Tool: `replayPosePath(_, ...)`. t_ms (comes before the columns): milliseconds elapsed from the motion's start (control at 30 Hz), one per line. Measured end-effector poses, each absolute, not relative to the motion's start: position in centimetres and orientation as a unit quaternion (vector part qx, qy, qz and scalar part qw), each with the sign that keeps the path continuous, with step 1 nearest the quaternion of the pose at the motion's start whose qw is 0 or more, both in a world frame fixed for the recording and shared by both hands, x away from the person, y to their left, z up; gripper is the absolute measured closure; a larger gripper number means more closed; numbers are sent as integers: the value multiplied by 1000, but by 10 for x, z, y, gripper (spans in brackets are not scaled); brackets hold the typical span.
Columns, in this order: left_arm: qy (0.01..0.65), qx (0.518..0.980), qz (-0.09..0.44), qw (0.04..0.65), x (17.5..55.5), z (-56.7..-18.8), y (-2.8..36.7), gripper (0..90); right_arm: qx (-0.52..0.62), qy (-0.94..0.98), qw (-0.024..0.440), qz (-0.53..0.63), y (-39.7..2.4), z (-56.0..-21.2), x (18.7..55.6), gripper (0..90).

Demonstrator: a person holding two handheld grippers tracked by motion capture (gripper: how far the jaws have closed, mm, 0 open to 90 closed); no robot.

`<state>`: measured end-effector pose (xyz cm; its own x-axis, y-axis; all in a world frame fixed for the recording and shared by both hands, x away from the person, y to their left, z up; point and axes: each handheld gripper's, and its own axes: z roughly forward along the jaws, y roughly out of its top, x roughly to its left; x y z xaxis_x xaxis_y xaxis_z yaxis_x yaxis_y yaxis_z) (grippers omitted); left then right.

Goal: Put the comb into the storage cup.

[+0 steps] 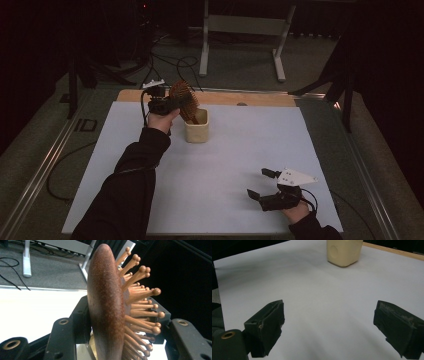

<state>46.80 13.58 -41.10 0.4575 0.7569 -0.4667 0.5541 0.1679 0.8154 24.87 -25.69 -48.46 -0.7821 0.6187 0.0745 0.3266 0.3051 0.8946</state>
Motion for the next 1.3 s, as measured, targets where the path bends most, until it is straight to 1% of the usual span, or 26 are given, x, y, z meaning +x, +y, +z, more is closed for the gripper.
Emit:
replayPosePath(167, 509, 643, 88, 566, 469, -411, 136, 445, 295, 797, 143, 507, -257, -485, 249, 96)
replayPosePath(233, 509, 646, 85, 562, 469, -411, 136, 411, 296, 796, 142, 508, -257, -485, 249, 96)
replayPosePath(267, 513, 648, 90, 556, 470, -411, 136, 375, 296, 797, 142, 508, -257, -485, 249, 96)
replayPosePath(367, 511, 647, 90, 559, 470, -410, 137, 314, 296, 797, 142, 507, -257, -485, 249, 96)
replayPosePath(400, 493, 656, 77, 566, 470, -410, 139, 252, 296, 796, 143, 508, -257, -485, 249, 96)
replayPosePath(467, 490, 658, 83, 566, 468, -409, 139, 222, 297, 796, 143, 508, -257, -485, 249, 96)
replayPosePath(567, 487, 660, 81, 566, 468, -408, 138, 145, 296, 796, 143, 508, -257, -485, 249, 96)
replayPosePath(633, 484, 666, 84, 561, 467, -407, 137, 86, 297, 797, 143, 507, -257, -485, 249, 96)
replayPosePath(667, 481, 675, 85, 553, 467, -406, 136, 28, 297, 796, 144, 508, -257, -484, 249, 96)
replayPosePath(700, 481, 675, 85, 553, 467, -406, 136, 10, 297, 796, 144, 508, -257, -484, 249, 96)
replayPosePath(900, 469, 690, 102, 542, 464, -402, 137, 1, 299, 795, 145, 508, -257, -484, 249, 96)
replayPosePath(1033, 468, 693, 98, 539, 463, -399, 138, 0, 299, 795, 145, 508, -257, -484, 249, 96)
replayPosePath(1100, 462, 701, 107, 533, 461, -396, 139, 0, 299, 795, 145, 508, -257, -484, 248, 96)
replayPosePath(1300, 454, 707, 109, 531, 460, -393, 144, 0, 298, 795, 144, 509, -257, -484, 249, 96)
